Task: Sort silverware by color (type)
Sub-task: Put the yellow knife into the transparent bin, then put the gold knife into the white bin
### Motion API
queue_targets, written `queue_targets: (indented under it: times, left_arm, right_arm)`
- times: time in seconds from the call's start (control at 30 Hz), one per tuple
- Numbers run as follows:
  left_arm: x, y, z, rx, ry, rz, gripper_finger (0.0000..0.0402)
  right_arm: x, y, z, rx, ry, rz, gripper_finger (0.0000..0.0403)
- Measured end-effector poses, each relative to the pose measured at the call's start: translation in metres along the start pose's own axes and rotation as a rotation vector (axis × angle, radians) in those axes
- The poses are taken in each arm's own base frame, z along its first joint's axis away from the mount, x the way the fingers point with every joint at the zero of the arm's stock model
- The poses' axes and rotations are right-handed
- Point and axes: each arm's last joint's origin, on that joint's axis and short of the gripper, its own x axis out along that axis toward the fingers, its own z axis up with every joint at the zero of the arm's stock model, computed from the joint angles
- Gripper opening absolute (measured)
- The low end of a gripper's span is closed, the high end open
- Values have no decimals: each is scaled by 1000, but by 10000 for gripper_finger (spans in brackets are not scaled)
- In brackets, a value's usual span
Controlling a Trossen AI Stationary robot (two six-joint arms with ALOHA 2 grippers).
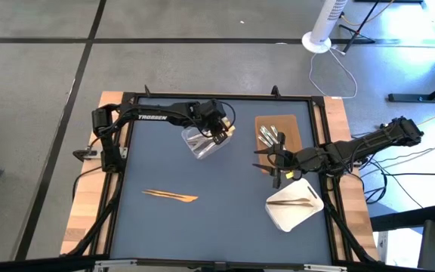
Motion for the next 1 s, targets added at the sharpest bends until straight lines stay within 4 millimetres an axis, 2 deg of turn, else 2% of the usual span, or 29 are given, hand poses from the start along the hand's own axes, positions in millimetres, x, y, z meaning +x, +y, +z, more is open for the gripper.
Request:
queue_targets:
  times: [0.37, 0.63, 0.77, 1.0]
  left_arm:
    - [0, 0, 0, -4, 0, 0, 158]
    - [-4, -1, 1, -7, -1, -38, 161]
    - [-15, -1, 5, -12, -19, -94, 161]
    - [-50, 0, 15, -34, -95, -137, 161]
  right_arm:
    - [0, 0, 0, 0, 0, 0, 184]
    - [0, 0, 0, 0, 0, 0, 184]
    - [0, 0, 0, 0, 0, 0, 184]
    - [0, 0, 0, -1, 1, 0, 184]
